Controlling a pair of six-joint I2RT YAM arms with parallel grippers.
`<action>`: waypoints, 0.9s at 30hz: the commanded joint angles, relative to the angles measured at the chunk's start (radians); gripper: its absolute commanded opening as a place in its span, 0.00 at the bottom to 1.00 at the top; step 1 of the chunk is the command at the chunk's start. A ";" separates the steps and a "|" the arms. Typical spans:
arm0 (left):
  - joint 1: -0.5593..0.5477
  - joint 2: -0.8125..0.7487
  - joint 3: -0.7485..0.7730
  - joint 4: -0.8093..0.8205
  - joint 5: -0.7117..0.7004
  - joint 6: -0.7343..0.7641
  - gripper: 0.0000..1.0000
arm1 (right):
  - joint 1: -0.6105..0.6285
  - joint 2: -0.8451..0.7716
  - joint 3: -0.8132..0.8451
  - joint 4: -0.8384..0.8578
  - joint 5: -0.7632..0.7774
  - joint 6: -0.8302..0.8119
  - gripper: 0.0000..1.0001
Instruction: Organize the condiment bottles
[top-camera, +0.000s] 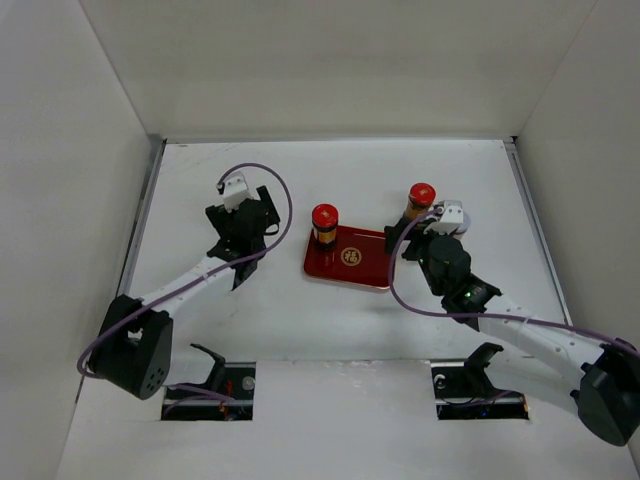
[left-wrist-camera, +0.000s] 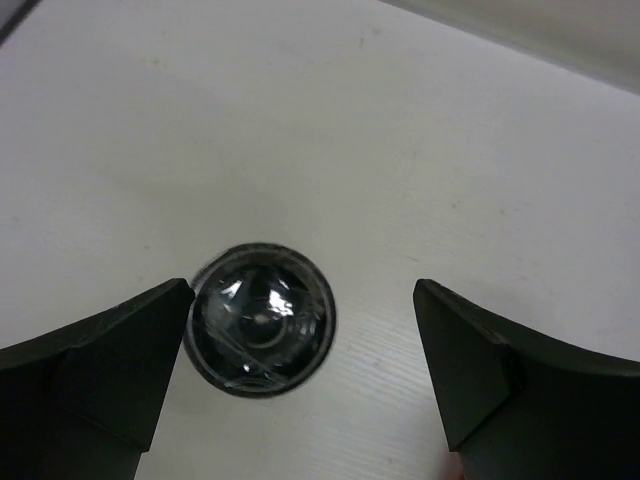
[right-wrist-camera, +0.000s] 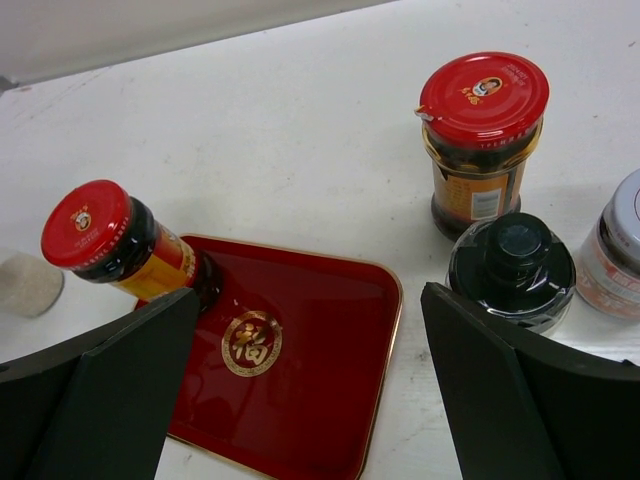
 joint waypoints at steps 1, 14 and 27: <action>0.015 0.018 -0.011 0.029 -0.022 -0.028 0.95 | 0.001 0.004 0.033 0.034 -0.016 0.001 1.00; 0.027 0.023 -0.052 0.064 -0.066 -0.077 0.88 | 0.004 -0.011 0.029 0.034 -0.001 -0.003 1.00; 0.024 -0.072 -0.143 0.150 -0.120 -0.083 0.90 | 0.007 0.002 0.030 0.043 -0.011 0.004 1.00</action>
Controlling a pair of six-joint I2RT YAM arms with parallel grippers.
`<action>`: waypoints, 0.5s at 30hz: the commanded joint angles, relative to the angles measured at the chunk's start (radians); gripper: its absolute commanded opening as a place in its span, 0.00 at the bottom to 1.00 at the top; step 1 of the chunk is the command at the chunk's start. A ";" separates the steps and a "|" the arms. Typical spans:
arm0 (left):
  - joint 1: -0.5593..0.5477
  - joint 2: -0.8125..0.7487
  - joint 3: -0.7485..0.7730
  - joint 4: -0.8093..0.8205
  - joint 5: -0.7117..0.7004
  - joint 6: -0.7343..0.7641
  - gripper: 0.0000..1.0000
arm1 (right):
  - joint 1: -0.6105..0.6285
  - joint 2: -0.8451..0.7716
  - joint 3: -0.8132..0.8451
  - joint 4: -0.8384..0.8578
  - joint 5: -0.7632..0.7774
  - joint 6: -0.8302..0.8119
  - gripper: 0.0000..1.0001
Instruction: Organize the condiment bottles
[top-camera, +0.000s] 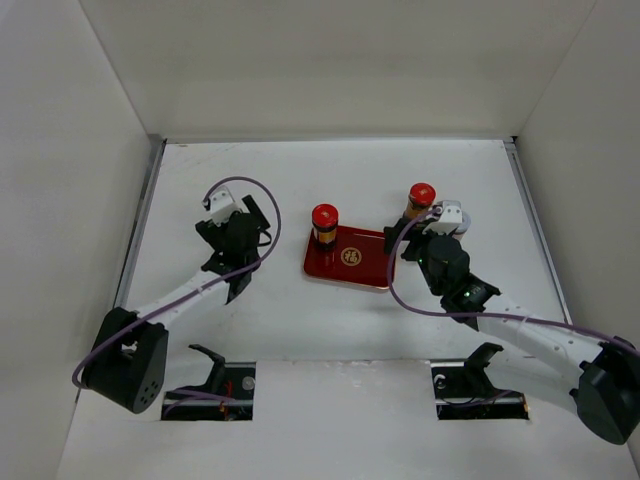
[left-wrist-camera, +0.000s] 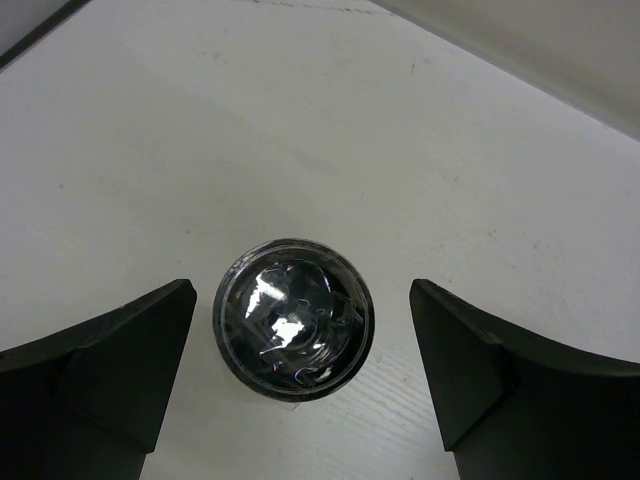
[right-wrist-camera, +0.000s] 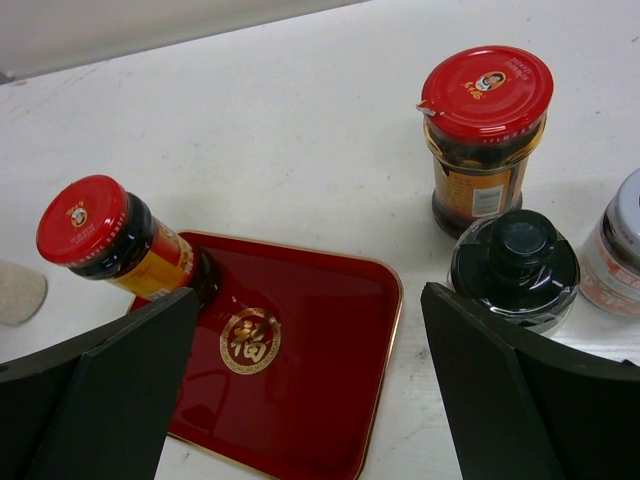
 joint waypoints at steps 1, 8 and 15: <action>-0.001 -0.018 -0.016 0.053 -0.043 -0.024 0.90 | 0.006 -0.003 0.035 0.037 -0.008 -0.002 1.00; 0.006 0.037 0.032 0.042 -0.041 -0.012 0.86 | 0.012 0.004 0.043 0.032 0.001 -0.005 1.00; 0.023 0.120 0.083 0.028 0.000 -0.009 0.72 | 0.012 -0.014 0.030 0.043 -0.006 0.002 1.00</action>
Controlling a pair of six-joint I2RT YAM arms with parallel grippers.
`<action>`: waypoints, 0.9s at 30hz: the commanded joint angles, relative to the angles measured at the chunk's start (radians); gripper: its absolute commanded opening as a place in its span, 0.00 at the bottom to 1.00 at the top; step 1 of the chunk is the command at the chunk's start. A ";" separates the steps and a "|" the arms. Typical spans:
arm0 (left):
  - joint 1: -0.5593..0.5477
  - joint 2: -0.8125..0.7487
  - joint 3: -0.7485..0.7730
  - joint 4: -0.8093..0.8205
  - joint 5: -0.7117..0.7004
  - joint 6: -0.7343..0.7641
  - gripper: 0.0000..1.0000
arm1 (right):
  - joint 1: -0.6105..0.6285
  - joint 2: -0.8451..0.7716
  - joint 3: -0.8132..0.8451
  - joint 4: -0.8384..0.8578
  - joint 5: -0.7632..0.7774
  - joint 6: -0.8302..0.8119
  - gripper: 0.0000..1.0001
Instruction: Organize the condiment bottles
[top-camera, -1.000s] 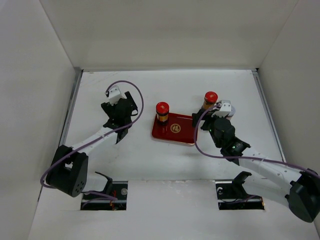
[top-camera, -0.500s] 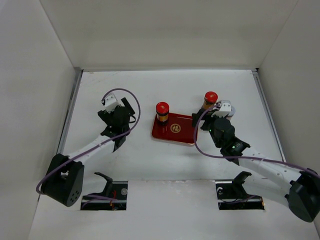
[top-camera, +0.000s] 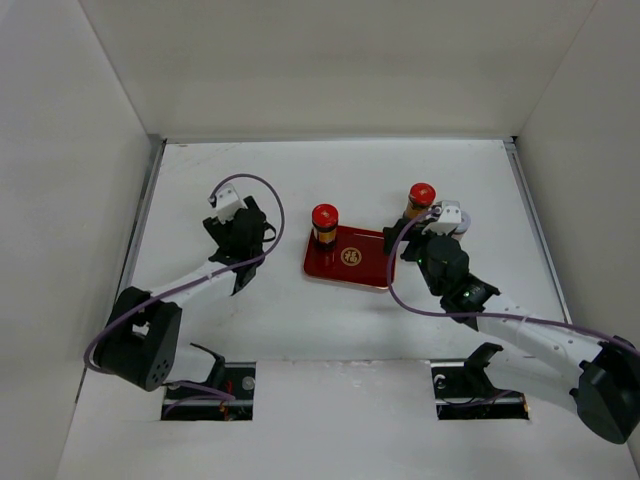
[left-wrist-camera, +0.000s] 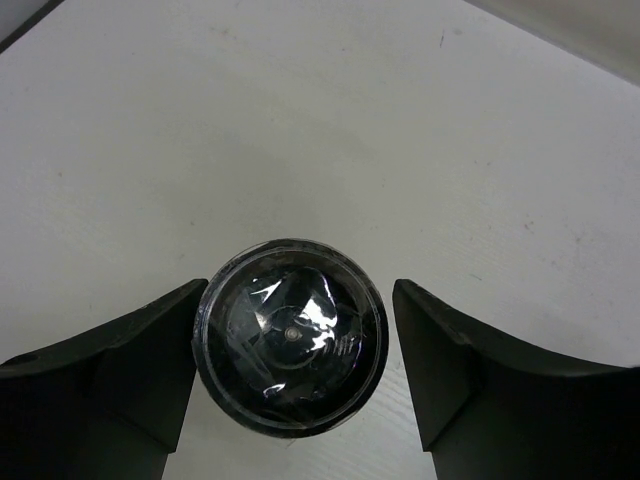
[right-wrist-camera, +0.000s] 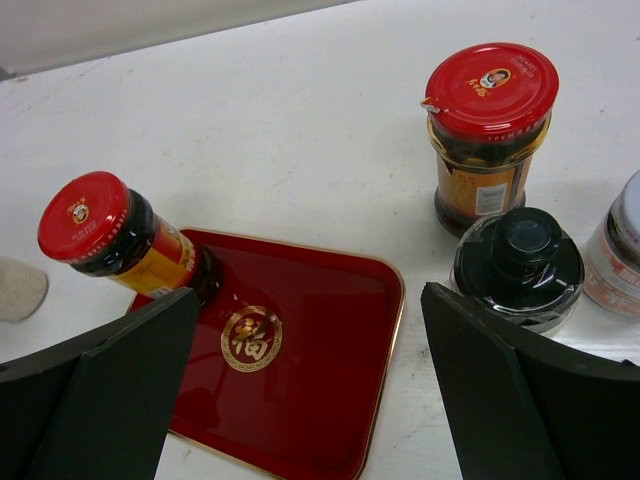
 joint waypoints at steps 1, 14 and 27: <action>0.010 0.012 0.054 0.021 0.014 -0.004 0.71 | 0.006 -0.013 0.030 0.043 -0.009 0.004 1.00; -0.136 -0.187 -0.007 -0.009 -0.002 0.020 0.38 | 0.009 0.000 0.032 0.046 0.001 -0.007 1.00; -0.587 -0.231 0.016 -0.022 -0.071 0.034 0.37 | 0.006 -0.012 0.024 0.058 -0.003 -0.002 1.00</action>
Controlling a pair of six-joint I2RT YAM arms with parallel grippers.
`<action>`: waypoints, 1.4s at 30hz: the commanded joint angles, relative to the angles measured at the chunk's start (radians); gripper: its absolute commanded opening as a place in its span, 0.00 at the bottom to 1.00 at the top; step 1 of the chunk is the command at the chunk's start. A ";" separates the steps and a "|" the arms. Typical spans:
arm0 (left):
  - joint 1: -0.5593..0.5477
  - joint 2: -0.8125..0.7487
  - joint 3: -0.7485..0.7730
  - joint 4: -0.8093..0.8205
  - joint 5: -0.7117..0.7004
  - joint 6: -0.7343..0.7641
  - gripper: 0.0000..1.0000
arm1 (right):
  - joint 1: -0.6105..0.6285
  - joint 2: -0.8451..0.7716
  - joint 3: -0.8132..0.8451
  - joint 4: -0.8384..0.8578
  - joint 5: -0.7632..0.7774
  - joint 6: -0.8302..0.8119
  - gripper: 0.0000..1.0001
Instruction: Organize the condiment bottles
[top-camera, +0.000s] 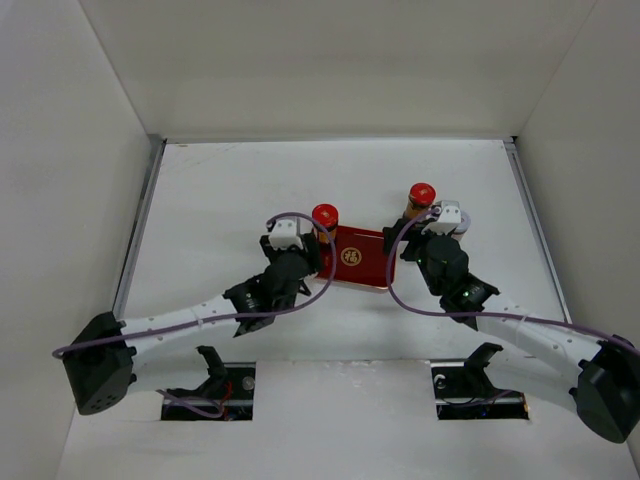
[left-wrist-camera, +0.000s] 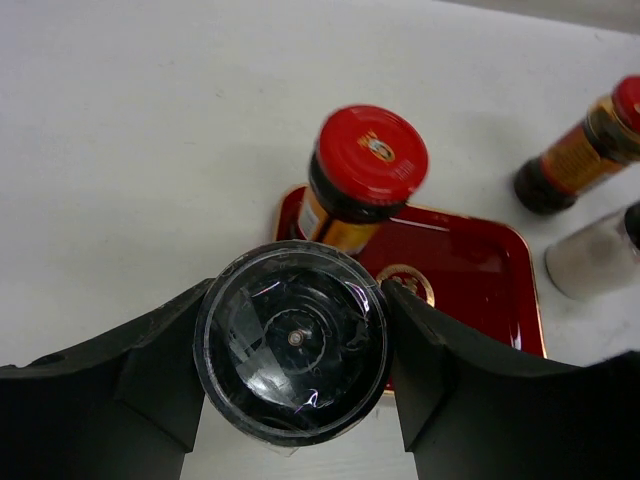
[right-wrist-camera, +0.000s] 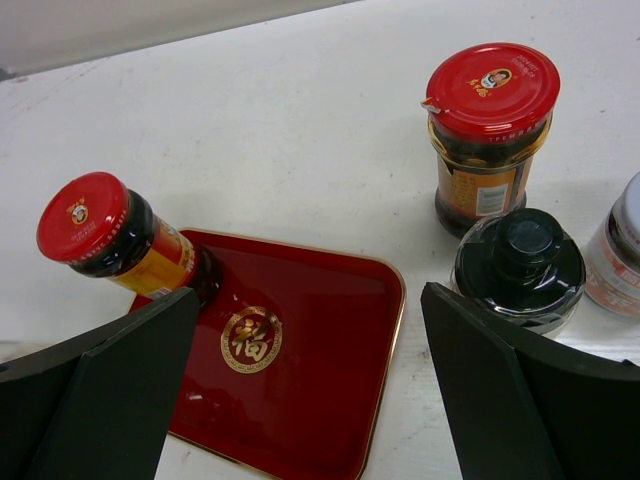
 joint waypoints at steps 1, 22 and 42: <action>-0.047 0.030 0.046 0.102 -0.061 0.012 0.37 | 0.006 -0.019 0.021 0.053 -0.009 0.003 1.00; -0.023 0.247 0.127 0.315 0.030 0.108 0.38 | 0.009 -0.001 0.025 0.054 0.000 0.000 1.00; -0.023 0.306 0.092 0.318 -0.007 0.101 0.83 | -0.017 -0.050 0.065 -0.133 0.219 0.006 0.95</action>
